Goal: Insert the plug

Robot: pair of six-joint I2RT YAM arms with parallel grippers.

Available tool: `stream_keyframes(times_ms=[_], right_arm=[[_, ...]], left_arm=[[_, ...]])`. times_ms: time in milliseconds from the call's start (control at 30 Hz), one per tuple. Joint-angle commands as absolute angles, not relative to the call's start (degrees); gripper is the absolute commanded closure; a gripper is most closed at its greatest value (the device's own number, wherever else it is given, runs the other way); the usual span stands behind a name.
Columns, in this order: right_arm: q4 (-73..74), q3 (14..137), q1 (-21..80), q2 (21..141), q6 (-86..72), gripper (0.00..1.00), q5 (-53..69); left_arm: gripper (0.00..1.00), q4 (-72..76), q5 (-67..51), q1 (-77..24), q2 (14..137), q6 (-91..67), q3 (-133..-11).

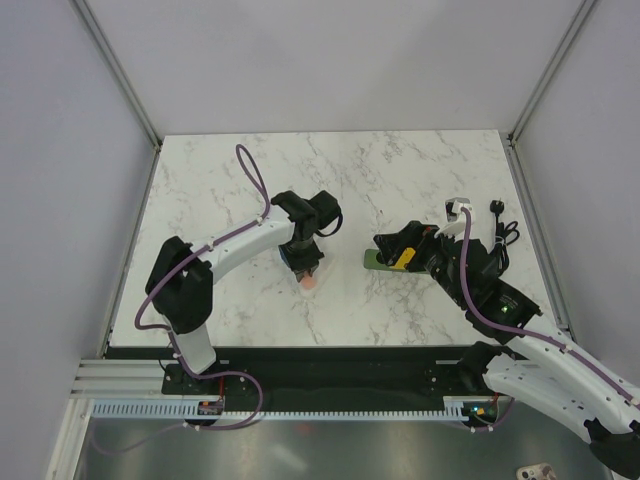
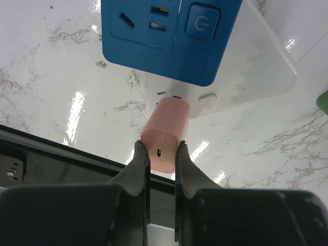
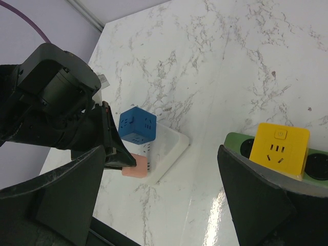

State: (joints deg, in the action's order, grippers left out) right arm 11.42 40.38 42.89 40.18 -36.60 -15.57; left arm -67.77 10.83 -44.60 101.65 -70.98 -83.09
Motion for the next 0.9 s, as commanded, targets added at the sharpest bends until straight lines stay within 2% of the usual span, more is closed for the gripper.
stream_keyframes(times_ms=[0, 867], right_arm=[[10.99, 40.25, 42.80, 39.55, -35.77, 0.02, -17.05], [12.22, 40.34, 42.80, 38.23, -35.33, 0.02, -18.02]], left_arm=[[0.98, -67.59, 11.34, -45.09, 103.36, -73.83, -84.11], [0.98, -68.99, 15.56, -44.91, 105.47, -74.44, -87.54]])
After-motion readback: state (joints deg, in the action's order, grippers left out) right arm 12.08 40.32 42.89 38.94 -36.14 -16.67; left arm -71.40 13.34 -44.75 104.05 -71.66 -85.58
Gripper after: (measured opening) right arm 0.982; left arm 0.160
